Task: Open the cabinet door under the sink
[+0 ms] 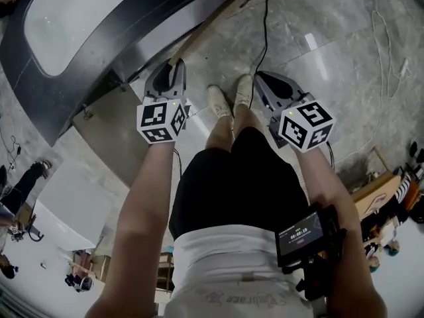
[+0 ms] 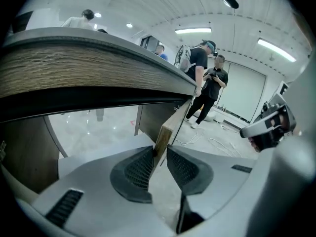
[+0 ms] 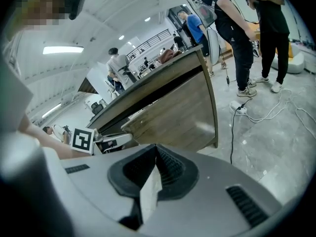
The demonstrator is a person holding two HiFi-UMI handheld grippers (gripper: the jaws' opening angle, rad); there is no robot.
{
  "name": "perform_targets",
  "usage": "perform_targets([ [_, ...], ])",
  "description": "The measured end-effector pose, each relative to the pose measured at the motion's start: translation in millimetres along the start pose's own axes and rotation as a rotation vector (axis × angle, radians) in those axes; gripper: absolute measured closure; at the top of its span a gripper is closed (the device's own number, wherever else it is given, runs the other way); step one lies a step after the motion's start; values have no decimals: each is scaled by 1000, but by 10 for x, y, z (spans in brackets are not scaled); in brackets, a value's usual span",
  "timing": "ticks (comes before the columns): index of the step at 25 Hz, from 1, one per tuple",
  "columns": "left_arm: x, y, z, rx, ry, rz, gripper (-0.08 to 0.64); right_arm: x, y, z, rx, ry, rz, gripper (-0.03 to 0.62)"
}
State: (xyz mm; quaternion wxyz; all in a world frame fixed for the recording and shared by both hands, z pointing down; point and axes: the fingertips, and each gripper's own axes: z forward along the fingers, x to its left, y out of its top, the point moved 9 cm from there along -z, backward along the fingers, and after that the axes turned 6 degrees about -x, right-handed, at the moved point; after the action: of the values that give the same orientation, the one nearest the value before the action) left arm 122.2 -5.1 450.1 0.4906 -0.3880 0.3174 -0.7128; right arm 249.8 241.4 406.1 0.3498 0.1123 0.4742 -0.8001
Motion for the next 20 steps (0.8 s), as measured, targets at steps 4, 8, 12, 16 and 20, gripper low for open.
perform_targets([
  [4, -141, -32, -55, -7, -11, 34, 474, -19, -54, -112, -29, -5, 9, 578],
  [8, -322, -117, -92, 16, -33, 61, 477, -89, -133, -226, -48, -21, 27, 578],
  [12, -489, -219, -107, 43, -21, 90, 479, -168, -157, -289, -64, -34, 28, 578],
  [16, -564, -264, -113, 52, 6, 90, 482, -207, -107, -376, -77, -38, 12, 578],
  [20, -736, -326, -152, 77, -24, 137, 485, -274, -126, -517, -61, -36, 3, 578],
])
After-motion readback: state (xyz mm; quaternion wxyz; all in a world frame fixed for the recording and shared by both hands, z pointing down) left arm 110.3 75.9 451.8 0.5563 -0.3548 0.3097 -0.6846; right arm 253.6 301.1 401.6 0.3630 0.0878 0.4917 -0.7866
